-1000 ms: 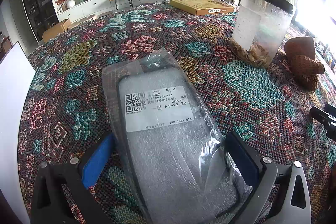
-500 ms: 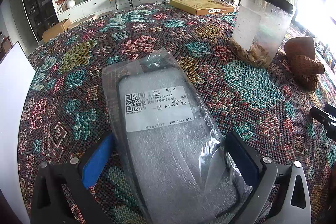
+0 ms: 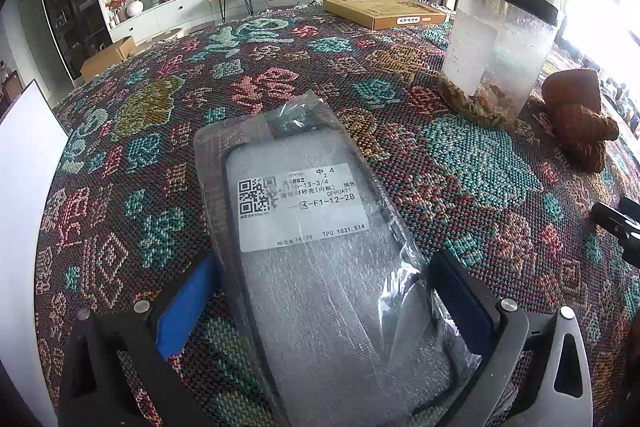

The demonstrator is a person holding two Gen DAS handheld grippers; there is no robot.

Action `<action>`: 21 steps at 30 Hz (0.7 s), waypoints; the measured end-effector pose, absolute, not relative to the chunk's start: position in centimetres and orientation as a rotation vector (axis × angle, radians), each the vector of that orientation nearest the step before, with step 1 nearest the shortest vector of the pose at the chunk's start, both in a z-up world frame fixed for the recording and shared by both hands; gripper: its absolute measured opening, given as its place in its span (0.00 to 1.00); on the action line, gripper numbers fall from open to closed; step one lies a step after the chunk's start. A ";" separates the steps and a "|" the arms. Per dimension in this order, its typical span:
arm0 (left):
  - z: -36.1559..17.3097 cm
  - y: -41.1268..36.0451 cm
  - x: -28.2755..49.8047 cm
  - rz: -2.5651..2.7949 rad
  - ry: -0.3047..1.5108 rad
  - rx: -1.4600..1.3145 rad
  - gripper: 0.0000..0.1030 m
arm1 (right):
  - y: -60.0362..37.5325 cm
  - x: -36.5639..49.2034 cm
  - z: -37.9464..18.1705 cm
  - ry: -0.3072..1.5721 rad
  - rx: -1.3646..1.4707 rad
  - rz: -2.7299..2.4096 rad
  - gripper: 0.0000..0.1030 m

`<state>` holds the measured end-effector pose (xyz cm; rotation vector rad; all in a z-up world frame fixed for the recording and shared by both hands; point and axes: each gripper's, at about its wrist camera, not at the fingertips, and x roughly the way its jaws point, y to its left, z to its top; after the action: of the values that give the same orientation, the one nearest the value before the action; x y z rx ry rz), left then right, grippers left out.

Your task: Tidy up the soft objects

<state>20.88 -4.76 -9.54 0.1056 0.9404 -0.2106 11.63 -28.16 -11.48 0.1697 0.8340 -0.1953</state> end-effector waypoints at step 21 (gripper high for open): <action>-9.2 -4.6 21.9 -0.150 1.134 0.089 1.00 | -30.4 24.4 -9.0 1.102 0.319 -0.092 0.89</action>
<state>21.94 -4.64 -9.19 0.0888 1.1337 -0.1504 24.35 -30.38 -9.04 0.3193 1.1024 -0.0919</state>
